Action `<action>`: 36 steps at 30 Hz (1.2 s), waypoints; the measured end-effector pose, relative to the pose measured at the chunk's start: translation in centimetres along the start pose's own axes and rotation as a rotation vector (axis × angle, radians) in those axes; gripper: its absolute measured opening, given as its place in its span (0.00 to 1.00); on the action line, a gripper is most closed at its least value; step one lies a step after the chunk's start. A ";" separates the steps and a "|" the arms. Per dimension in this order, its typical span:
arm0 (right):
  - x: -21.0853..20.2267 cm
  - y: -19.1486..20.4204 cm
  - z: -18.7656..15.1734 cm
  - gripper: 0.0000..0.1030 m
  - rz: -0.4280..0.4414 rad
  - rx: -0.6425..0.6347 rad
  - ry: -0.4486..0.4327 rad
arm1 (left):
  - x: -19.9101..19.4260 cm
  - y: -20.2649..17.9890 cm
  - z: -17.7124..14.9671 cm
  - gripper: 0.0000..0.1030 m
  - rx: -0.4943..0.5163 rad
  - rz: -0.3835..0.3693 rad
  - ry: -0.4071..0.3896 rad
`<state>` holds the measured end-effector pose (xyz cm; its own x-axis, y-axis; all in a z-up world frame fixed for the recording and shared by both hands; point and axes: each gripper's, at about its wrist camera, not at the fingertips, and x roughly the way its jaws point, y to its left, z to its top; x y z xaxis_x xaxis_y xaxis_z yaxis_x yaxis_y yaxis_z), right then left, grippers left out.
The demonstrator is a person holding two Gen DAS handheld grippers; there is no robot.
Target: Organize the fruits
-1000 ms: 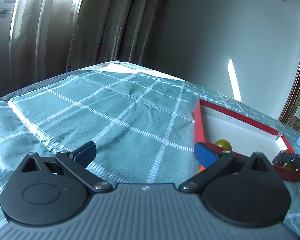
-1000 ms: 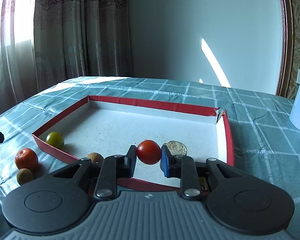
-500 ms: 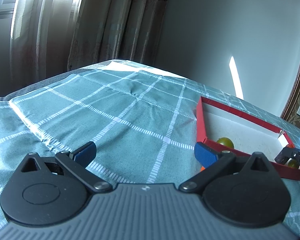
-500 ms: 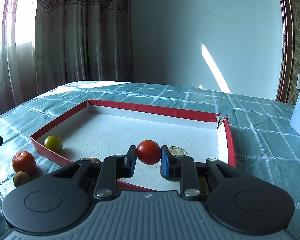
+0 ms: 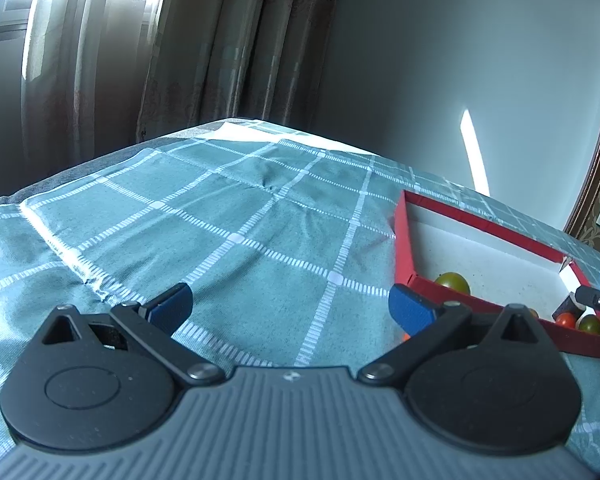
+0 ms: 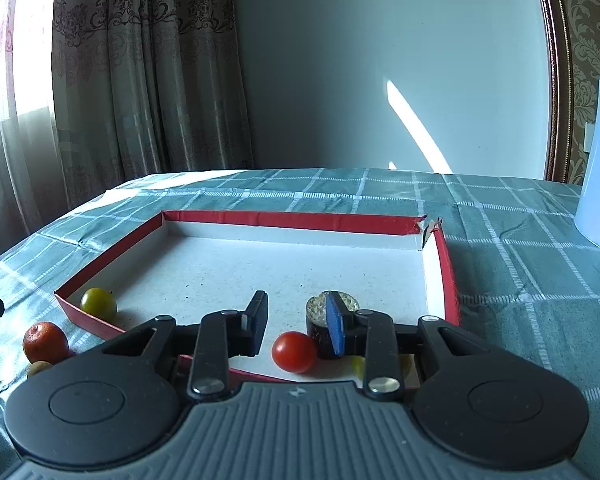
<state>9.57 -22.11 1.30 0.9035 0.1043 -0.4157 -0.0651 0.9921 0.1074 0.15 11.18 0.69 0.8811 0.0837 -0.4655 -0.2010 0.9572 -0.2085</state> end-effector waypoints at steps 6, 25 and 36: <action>-0.9 -1.7 0.4 0.30 -0.028 0.073 -0.046 | -1.7 -1.8 -0.4 1.00 0.101 -0.038 -0.059; -1.5 -1.5 0.5 0.30 -0.002 0.071 -0.066 | -0.6 -11.0 -3.8 0.81 0.365 -0.082 0.114; -1.7 -1.3 0.6 0.30 0.012 0.065 -0.066 | 0.4 -10.6 -3.8 0.27 0.324 -0.107 0.163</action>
<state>8.38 -23.61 2.43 0.9291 0.1088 -0.3535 -0.0502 0.9840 0.1711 0.98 0.04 -0.58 0.8047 -0.0416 -0.5922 0.0574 0.9983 0.0079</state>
